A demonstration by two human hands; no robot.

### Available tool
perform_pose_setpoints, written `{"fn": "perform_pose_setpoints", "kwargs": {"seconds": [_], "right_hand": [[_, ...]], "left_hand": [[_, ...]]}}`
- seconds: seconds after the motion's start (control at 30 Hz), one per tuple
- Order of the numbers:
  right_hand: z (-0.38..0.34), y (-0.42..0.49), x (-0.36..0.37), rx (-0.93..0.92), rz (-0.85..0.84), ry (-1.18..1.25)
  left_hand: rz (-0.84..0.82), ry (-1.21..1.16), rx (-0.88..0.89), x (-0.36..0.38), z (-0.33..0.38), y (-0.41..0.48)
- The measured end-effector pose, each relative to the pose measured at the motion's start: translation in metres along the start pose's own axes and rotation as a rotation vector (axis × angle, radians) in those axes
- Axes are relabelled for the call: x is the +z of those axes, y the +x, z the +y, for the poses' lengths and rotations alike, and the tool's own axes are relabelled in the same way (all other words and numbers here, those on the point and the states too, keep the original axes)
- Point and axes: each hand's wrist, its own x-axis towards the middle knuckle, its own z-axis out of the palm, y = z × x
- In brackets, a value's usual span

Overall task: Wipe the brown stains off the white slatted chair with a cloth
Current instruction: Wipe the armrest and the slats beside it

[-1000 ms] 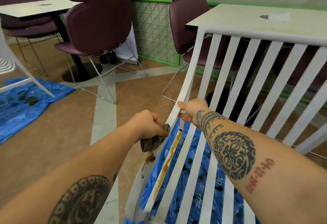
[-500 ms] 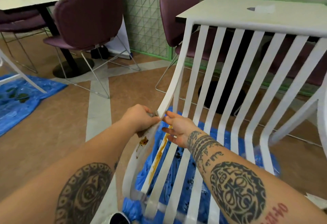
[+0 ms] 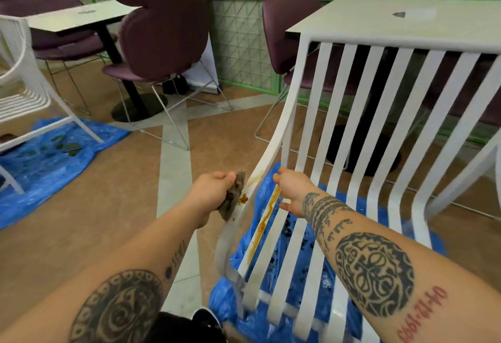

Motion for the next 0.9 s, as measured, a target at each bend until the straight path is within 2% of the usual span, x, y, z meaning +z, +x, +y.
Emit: {"fn": "perform_pose_setpoints", "kwargs": {"seconds": [0.1, 0.2, 0.27, 0.47, 0.7, 0.77, 0.8, 0.87, 0.9], "right_hand": [[0.003, -0.014, 0.002, -0.020, 0.028, -0.045], [0.006, -0.024, 0.000, -0.020, 0.007, -0.025], [0.005, -0.031, -0.001, -0.064, -0.018, -0.066], [-0.002, -0.053, 0.009, -0.103, -0.032, -0.128], [0.004, -0.061, 0.004, -0.181, 0.047, -0.187], [0.005, -0.069, 0.004, -0.204, 0.041, -0.165], [0.005, -0.073, 0.005, -0.213, 0.017, -0.138], [0.003, -0.079, 0.006, -0.237, -0.086, -0.042], [0.001, -0.081, 0.006, -0.252, -0.144, 0.024]], "left_hand": [[0.020, 0.145, 0.104, 0.015, 0.003, -0.001], [0.063, 0.375, 0.142, 0.015, 0.001, -0.006], [0.070, 0.446, 0.154, 0.012, 0.003, -0.010], [0.030, 0.634, 0.137, -0.002, 0.005, -0.025], [-0.033, 0.816, 0.097, -0.015, 0.006, -0.051], [0.022, 0.693, 0.117, -0.017, 0.016, -0.056], [0.091, 0.532, 0.145, -0.015, 0.023, -0.057], [0.172, 0.049, 0.155, -0.006, 0.036, -0.059], [0.133, -0.182, 0.127, 0.001, 0.044, -0.060]]}}
